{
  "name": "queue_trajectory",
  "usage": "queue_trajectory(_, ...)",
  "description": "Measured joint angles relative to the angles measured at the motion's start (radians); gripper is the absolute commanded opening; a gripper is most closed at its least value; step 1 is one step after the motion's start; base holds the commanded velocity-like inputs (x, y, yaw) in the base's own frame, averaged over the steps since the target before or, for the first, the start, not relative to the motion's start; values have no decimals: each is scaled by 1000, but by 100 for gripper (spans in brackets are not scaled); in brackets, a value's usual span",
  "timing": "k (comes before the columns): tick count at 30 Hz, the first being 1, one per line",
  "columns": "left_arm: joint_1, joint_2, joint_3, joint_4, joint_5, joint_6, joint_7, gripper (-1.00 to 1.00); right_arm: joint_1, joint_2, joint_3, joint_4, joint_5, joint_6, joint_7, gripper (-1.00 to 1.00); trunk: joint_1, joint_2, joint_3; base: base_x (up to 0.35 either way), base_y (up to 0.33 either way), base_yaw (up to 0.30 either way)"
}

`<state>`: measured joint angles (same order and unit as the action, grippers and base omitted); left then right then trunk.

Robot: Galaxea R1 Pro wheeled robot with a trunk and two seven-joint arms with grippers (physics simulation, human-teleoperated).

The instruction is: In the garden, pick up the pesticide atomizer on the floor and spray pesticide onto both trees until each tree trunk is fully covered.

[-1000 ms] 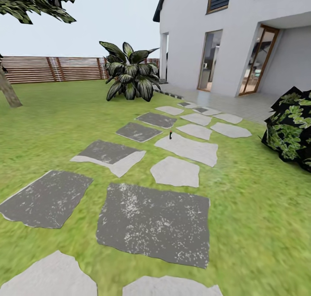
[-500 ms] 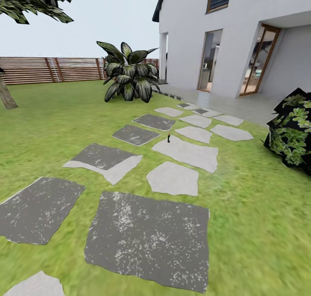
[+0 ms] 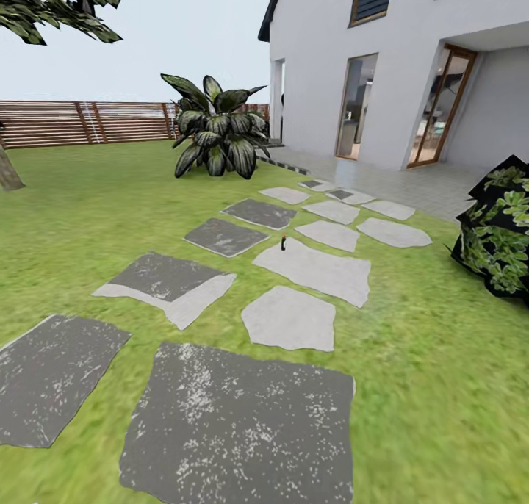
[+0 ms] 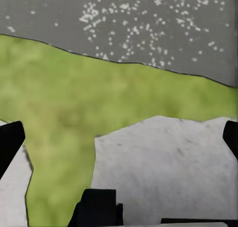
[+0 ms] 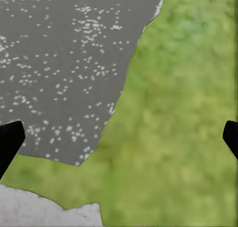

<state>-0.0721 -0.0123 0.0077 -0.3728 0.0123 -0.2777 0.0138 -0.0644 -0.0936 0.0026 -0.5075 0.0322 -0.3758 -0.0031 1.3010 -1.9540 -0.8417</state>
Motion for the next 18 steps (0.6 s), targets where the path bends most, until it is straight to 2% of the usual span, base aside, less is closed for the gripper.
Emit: queue_trajectory(18, 0, 0, 0, 0, 0, 0, 0, 100, 0, 0, -1, 0, 0, 0, 0, 100, 0, 0, 0, 306, -133, 0)
